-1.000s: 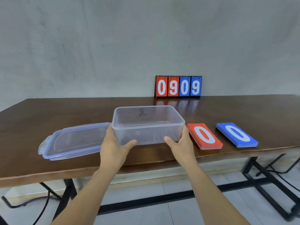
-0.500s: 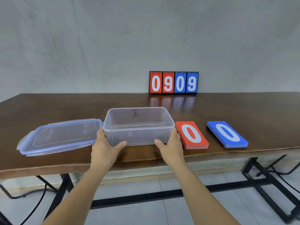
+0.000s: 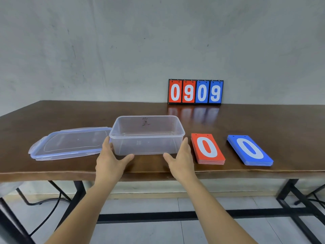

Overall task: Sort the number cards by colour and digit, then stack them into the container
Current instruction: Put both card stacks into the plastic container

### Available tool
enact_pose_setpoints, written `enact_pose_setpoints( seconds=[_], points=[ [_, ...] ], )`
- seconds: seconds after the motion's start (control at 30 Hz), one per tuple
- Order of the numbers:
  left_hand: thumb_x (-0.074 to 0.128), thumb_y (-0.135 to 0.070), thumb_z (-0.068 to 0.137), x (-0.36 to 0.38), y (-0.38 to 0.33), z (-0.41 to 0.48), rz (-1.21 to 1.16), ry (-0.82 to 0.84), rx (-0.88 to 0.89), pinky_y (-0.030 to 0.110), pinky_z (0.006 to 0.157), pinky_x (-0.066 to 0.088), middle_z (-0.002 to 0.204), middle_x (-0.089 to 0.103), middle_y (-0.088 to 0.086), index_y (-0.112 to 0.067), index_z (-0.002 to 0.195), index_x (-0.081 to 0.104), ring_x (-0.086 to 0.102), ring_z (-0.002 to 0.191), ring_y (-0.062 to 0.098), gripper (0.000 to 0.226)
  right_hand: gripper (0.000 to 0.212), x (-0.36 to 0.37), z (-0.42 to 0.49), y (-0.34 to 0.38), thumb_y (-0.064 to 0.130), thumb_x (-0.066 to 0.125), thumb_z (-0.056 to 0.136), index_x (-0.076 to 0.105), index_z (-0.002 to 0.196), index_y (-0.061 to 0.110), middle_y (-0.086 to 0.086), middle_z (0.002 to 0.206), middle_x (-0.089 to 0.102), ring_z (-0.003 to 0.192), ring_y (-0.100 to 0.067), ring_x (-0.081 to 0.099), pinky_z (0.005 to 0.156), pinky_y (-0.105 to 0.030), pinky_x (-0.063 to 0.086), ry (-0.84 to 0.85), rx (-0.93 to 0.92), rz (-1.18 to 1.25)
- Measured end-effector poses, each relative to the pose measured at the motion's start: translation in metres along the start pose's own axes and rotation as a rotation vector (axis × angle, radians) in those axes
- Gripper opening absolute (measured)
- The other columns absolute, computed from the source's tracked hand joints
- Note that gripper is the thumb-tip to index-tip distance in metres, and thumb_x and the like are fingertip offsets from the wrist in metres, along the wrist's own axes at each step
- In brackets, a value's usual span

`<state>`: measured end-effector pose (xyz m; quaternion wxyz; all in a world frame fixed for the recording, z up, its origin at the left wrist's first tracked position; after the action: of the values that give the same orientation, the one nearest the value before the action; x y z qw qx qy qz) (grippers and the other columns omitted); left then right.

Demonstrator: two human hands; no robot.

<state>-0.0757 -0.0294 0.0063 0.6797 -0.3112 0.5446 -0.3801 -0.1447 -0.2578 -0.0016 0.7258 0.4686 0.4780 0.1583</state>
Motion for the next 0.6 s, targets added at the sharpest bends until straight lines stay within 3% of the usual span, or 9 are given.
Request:
enact_pose_setpoints(
  seconds=[0.13, 0.3, 0.47, 0.6],
  points=[
    [0.080, -0.028, 0.077, 0.004, 0.000, -0.028, -0.004, -0.047, 0.031, 0.045, 0.105, 0.040, 0.144, 0.048, 0.002, -0.020, 0.149, 0.028, 0.046, 0.131, 0.023, 0.090, 0.088, 0.001, -0.024, -0.004, 0.031, 0.060, 0.094, -0.004, 0.154, 0.025, 0.007, 0.162, 0.006, 0.147, -0.017, 0.018, 0.115, -0.035, 0.025, 0.036, -0.086, -0.054],
    [0.077, -0.029, 0.080, 0.007, -0.005, -0.067, -0.010, -0.125, 0.031, 0.038, 0.103, 0.039, 0.143, 0.043, 0.005, -0.013, 0.146, 0.036, 0.046, 0.127, 0.022, 0.079, 0.078, -0.019, -0.049, -0.012, 0.032, 0.055, 0.097, 0.002, 0.154, 0.026, 0.011, 0.161, 0.006, 0.147, -0.010, 0.012, 0.115, -0.027, 0.021, 0.017, -0.192, -0.104],
    [0.073, -0.031, 0.084, 0.065, -0.064, -0.087, -0.044, 0.077, 0.210, 0.026, 0.100, 0.038, 0.134, 0.049, -0.006, -0.021, 0.143, 0.043, 0.047, 0.119, 0.006, 0.068, 0.063, -0.088, -0.039, -0.020, 0.031, 0.057, 0.095, 0.029, 0.150, 0.022, 0.006, 0.152, 0.035, 0.138, -0.011, 0.033, 0.107, -0.025, 0.031, -0.205, -0.232, -0.113],
    [0.067, -0.037, 0.089, 0.121, -0.117, -0.085, -0.035, 0.212, 0.312, 0.025, 0.106, 0.036, 0.141, 0.050, -0.006, -0.020, 0.145, 0.040, 0.047, 0.129, 0.010, 0.065, 0.064, -0.126, -0.005, -0.039, 0.039, 0.054, 0.096, 0.026, 0.151, 0.022, 0.003, 0.152, 0.036, 0.138, -0.015, 0.034, 0.108, -0.031, 0.033, -0.257, -0.126, -0.181]
  ],
)
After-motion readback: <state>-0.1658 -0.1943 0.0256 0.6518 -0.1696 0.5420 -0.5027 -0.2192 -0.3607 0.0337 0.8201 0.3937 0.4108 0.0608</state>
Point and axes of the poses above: each hand's wrist, its own z-axis towards the middle knuckle, its own x-axis out of the palm, y = z × x, the point moved 8 cm from there along z, towards the middle knuckle
